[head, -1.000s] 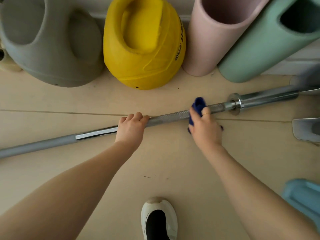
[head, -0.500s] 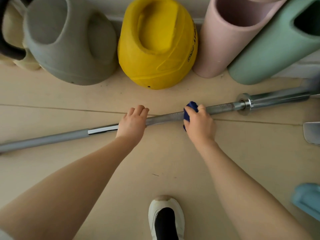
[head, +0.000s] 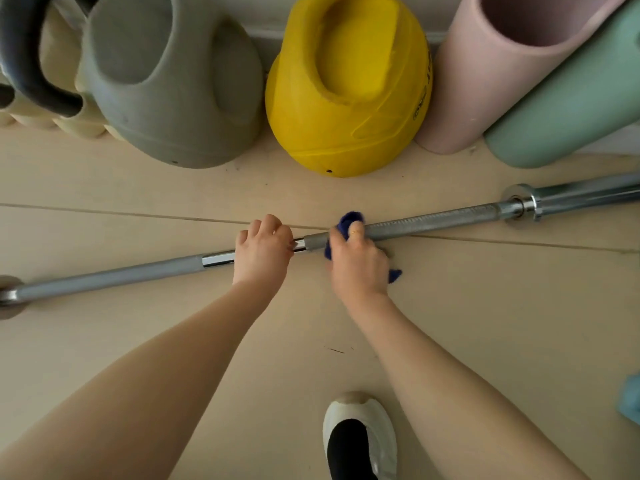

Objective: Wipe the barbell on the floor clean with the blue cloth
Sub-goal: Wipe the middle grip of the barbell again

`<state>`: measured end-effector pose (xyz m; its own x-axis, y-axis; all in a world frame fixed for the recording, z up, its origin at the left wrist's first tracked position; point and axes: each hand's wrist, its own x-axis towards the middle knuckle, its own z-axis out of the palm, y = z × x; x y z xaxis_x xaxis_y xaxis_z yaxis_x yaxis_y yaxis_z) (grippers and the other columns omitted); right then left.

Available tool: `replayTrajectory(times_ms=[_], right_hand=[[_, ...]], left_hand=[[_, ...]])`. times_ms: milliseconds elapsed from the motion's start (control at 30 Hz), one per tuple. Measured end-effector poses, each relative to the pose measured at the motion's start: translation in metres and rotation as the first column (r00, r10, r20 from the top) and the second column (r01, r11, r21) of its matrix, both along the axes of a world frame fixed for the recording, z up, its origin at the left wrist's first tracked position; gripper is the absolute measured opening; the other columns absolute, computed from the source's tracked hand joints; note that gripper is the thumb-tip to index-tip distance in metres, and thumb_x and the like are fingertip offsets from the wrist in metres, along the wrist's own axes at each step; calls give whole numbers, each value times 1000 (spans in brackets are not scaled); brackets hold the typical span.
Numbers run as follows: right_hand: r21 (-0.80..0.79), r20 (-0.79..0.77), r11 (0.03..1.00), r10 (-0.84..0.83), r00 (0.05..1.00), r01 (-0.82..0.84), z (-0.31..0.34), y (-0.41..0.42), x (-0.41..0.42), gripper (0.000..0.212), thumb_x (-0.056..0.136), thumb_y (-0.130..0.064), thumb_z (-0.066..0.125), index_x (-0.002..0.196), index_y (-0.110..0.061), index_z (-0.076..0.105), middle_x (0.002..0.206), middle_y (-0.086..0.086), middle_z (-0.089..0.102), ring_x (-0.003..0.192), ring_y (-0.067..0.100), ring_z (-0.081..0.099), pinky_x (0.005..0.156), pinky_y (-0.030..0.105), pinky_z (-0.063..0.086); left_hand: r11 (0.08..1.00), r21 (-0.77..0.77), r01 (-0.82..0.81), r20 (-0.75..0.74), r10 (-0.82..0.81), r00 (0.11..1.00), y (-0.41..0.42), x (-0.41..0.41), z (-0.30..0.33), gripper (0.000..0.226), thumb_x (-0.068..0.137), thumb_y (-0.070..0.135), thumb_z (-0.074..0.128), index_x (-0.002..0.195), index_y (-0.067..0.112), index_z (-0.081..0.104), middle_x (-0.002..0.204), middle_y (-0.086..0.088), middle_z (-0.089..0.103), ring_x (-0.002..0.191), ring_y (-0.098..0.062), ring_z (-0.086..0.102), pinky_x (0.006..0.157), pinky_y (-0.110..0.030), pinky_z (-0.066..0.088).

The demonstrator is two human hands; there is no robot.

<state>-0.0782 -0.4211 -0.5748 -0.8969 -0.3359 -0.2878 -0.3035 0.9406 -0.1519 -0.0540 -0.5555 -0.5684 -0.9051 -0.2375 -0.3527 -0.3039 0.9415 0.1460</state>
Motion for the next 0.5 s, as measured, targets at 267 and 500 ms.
replayTrajectory(times_ms=[267,500], right_hand=[[-17,73,1000,3,997,-1,-8,6,-7,46,86,-20,58,131,-21,48,116,14,50,89,33,59,65,36,48],[-11,-68,966,257,964,-259,-3,-21,13,39,60,-26,79,97,-22,71,79,8,61,46,21,57,39,22,38]], left_hand=[[999,51,9,-42,-6,999,-2,3,-6,16,90,12,56,102,6,63,112,-12,55,104,-33,49,83,-38,33],[999,35,19,-17,-18,1000,-2,3,-5,17,91,10,50,104,7,61,115,-11,53,106,-31,48,84,-35,33]])
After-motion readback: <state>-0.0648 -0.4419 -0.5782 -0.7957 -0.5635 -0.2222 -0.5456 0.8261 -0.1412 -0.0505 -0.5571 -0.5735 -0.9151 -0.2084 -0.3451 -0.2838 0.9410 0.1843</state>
